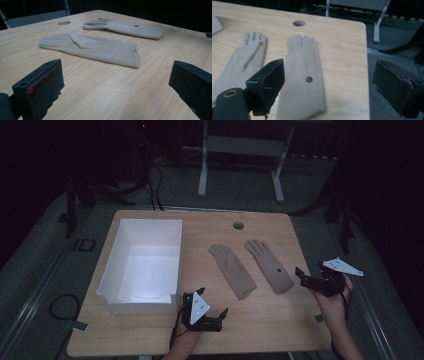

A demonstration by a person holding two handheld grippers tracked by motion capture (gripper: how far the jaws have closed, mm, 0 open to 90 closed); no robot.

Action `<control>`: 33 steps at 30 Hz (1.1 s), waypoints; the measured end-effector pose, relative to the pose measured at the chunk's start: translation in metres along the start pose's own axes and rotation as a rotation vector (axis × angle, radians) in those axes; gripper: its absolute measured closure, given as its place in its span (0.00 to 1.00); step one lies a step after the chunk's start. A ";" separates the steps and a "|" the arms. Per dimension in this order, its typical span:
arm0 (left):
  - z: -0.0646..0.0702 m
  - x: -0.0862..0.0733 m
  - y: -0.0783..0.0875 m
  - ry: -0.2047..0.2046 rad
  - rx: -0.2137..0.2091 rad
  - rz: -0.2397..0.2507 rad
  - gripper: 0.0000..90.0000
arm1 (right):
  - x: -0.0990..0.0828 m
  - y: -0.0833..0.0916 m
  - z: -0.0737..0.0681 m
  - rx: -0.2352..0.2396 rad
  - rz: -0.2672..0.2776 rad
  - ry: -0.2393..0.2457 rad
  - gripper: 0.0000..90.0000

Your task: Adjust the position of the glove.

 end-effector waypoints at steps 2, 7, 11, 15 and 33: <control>0.000 0.000 0.000 0.001 0.000 0.001 0.00 | 0.005 -0.002 -0.006 0.028 -0.002 -0.002 0.12; 0.000 0.000 0.000 0.006 -0.001 0.002 0.00 | 0.012 -0.012 -0.021 0.059 -0.020 0.043 0.15; 0.000 0.000 0.000 0.004 -0.003 0.002 0.00 | 0.017 -0.018 -0.032 0.089 -0.023 0.063 0.15; 0.000 0.000 0.000 0.004 -0.003 0.002 0.00 | 0.026 -0.026 -0.052 0.135 -0.018 0.085 0.16; 0.000 0.000 0.000 0.004 -0.005 0.002 0.00 | 0.042 -0.065 -0.124 0.299 -0.035 0.168 0.20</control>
Point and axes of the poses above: each handheld gripper's, and its own axes: y roughly backward along the jaws, x roughly out of its top, z roughly to its right, the point moved 9 cm from there along -y, roughly forward along the jaws, and after that the axes turned 3 degrees about -x, right-handed, at the moved point
